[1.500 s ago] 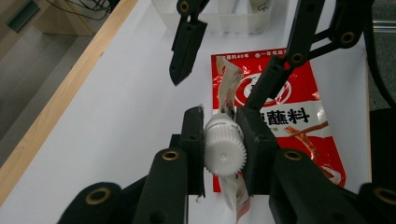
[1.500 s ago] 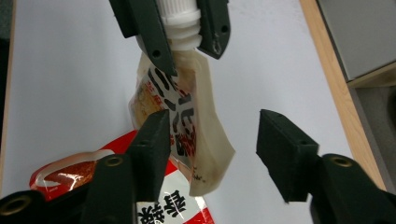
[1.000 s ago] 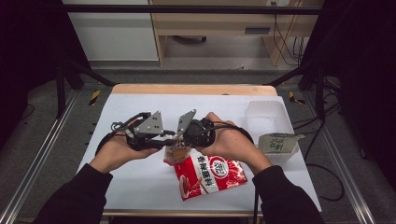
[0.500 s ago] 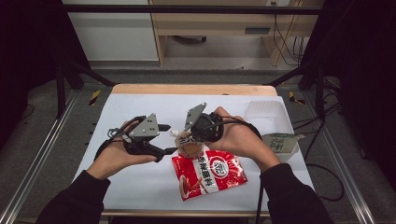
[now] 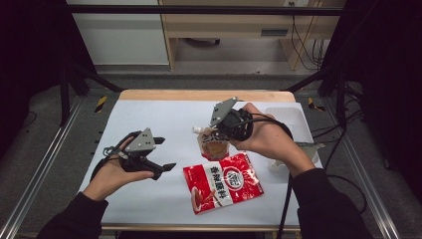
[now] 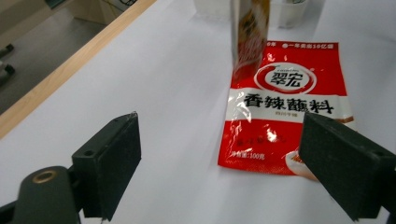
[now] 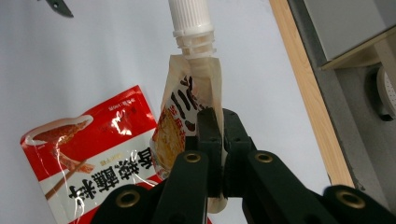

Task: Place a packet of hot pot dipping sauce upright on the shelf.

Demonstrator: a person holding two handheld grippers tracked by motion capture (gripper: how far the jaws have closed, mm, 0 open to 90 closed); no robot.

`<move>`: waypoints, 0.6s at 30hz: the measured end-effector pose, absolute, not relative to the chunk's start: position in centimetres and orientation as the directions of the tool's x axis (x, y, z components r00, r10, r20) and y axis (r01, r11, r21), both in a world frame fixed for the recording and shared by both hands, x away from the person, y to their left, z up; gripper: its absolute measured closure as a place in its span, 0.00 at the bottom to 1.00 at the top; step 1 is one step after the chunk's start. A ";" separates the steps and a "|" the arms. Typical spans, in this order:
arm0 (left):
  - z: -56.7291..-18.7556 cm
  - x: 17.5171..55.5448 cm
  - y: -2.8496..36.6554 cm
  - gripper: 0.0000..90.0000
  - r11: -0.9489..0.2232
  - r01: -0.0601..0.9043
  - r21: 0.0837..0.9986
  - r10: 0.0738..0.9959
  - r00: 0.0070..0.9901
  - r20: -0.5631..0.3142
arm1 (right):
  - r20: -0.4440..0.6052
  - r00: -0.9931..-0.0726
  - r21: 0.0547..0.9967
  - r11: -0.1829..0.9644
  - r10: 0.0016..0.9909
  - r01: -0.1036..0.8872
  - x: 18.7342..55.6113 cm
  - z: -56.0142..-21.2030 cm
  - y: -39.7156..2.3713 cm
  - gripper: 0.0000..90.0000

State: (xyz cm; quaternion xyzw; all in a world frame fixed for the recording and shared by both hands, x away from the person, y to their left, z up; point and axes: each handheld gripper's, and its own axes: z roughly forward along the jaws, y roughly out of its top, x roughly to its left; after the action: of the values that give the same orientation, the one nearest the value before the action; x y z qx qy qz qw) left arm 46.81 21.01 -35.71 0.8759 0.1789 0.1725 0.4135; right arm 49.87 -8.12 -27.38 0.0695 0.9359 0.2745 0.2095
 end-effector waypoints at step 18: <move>-41.2 46.5 25.9 0.10 -0.532 0.298 0.792 0.577 0.812 0.082 | -0.429 -0.850 0.569 0.822 0.305 0.008 50.1 -26.0 -13.4 0.99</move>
State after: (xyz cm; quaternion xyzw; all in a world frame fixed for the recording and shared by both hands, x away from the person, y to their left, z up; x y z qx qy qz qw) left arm 46.45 25.93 -41.22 0.8586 0.2549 0.1700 0.4109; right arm 50.12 -13.42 -25.96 0.0853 0.9184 0.2855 0.2602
